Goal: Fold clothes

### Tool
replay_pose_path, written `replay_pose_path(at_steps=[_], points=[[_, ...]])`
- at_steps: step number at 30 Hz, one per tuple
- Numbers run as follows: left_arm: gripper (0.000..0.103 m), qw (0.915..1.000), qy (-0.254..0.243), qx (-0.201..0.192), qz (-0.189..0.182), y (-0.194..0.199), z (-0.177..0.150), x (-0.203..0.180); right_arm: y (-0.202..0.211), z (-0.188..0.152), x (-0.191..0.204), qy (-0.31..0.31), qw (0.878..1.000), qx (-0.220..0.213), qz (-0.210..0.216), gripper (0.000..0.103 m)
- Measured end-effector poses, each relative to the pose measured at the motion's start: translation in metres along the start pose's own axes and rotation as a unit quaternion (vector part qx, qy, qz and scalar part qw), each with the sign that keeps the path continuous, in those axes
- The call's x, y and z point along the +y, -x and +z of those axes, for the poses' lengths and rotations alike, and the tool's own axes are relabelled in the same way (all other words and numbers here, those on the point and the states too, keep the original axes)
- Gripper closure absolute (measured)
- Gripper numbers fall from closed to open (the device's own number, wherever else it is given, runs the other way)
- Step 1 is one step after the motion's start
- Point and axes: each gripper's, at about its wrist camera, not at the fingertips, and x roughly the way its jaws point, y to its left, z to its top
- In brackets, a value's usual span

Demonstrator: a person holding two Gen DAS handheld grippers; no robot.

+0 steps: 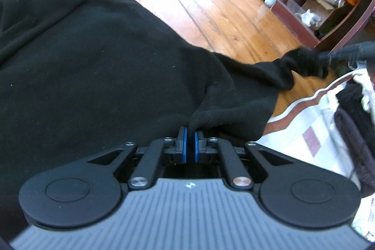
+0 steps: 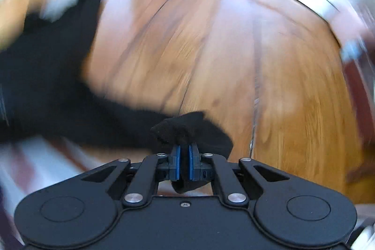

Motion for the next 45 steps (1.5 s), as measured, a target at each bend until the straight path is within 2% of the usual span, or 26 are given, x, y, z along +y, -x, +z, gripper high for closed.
replay_pose_path(at_steps=[2, 4, 5, 7, 10, 12, 13, 14, 16, 17, 19, 21, 23, 25, 27, 29, 31, 34, 35, 36, 37, 39, 41, 43, 44, 45], points=[[0.098, 0.9999, 0.014, 0.002, -0.005, -0.001, 0.001, 0.002, 0.03, 0.025, -0.039, -0.116, 0.991, -0.039, 0.061, 0.097], [0.098, 0.9997, 0.021, 0.009, -0.01, -0.004, 0.001, 0.004, 0.058, 0.046, -0.078, -0.212, 0.971, -0.084, 0.076, 0.097], [0.098, 0.9997, 0.018, 0.008, -0.012, -0.003, 0.001, 0.003, 0.067, 0.054, -0.096, -0.246, 0.962, -0.1, 0.066, 0.097], [0.098, 0.9998, 0.011, 0.008, -0.017, -0.002, 0.001, 0.001, 0.076, 0.064, -0.125, -0.288, 0.951, -0.114, 0.012, 0.097], [0.095, 0.9994, -0.007, 0.015, -0.031, -0.002, 0.0, -0.006, 0.062, 0.067, -0.16, -0.322, 0.935, -0.102, -0.107, 0.096], [0.079, 0.9989, -0.024, 0.024, -0.033, -0.006, -0.002, -0.013, 0.04, 0.064, -0.174, -0.312, 0.931, -0.089, -0.167, 0.088], [0.061, 0.9984, -0.036, 0.029, -0.034, -0.008, -0.003, -0.017, 0.027, 0.061, -0.179, -0.307, 0.931, -0.074, -0.185, 0.083], [0.051, 0.9978, -0.052, 0.029, -0.031, -0.01, -0.005, -0.023, 0.017, 0.058, -0.182, -0.309, 0.93, -0.056, -0.193, 0.08], [0.045, 0.9951, -0.087, 0.032, -0.034, -0.012, -0.011, -0.037, 0.004, 0.041, -0.183, -0.333, 0.925, -0.044, -0.177, 0.075], [0.042, 0.9936, -0.098, 0.038, -0.04, -0.014, -0.012, -0.043, -0.001, 0.031, -0.182, -0.352, 0.922, -0.043, -0.155, 0.064], [0.04, 0.9912, -0.115, 0.046, -0.047, -0.016, -0.015, -0.054, -0.011, 0.013, -0.171, -0.392, 0.913, -0.025, -0.109, 0.049], [0.035, 0.9897, -0.129, 0.046, -0.04, -0.018, -0.019, -0.061, -0.028, -0.007, -0.159, -0.431, 0.9, 0.014, -0.067, 0.047], [0.034, 0.9875, -0.147, 0.047, -0.03, -0.021, -0.022, -0.066, -0.047, -0.022, -0.147, -0.472, 0.879, 0.065, -0.033, 0.047], [0.035, 0.9867, -0.154, 0.046, -0.025, -0.022, -0.022, -0.066, -0.065, -0.038, -0.143, -0.51, 0.854, 0.099, -0.02, 0.046], [0.035, 0.9879, -0.146, 0.045, -0.026, -0.021, -0.021, -0.064, -0.076, -0.048, -0.14, -0.527, 0.842, 0.108, -0.033, 0.047], [0.034, 0.9893, -0.136, 0.044, -0.026, -0.021, -0.019, -0.06, -0.074, -0.049, -0.13, -0.513, 0.85, 0.082, -0.088, 0.047], [0.034, 0.9906, -0.127, 0.043, -0.026, -0.021, -0.016, -0.058, -0.078, -0.046, -0.12, -0.477, 0.87, 0.061, -0.112, 0.047], [0.034, 0.9927, -0.108, 0.042, -0.033, -0.022, -0.014, -0.053, -0.091, -0.045, -0.11, -0.435, 0.886, 0.055, -0.149, 0.043], [0.034, 0.9932, -0.102, 0.042, -0.037, -0.022, -0.014, -0.052, -0.092, -0.045, -0.107, -0.419, 0.894, 0.037, -0.157, 0.046], [0.034, 0.9936, -0.098, 0.037, -0.044, -0.022, -0.014, -0.051, -0.093, -0.044, -0.104, -0.396, 0.904, 0.019, -0.163, 0.053], [0.036, 0.9938, -0.093, 0.033, -0.051, -0.021, -0.014, -0.05, -0.095, -0.041, -0.1, -0.357, 0.918, 0.01, -0.171, 0.099], [0.036, 0.9938, -0.082, 0.022, -0.072, -0.018, -0.014, -0.051, -0.096, -0.028, -0.093, -0.252, 0.941, 0.004, -0.227, 0.1], [0.035, 0.9923, -0.073, 0.025, -0.097, -0.018, -0.013, -0.052, -0.091, -0.017, -0.094, -0.164, 0.938, -0.037, -0.303, 0.1], [0.034, 0.9879, -0.062, 0.047, -0.134, -0.021, -0.012, -0.053, -0.086, -0.008, -0.104, -0.159, 0.94, -0.052, -0.298, 0.099], [0.033, 0.9854, -0.056, 0.065, -0.147, -0.024, -0.014, -0.054, -0.086, -0.005, -0.107, -0.158, 0.939, -0.049, -0.303, 0.093], [0.032, 0.9828, -0.05, 0.085, -0.156, -0.028, -0.015, -0.056, -0.089, -0.003, -0.105, -0.144, 0.932, -0.035, -0.33, 0.093]])
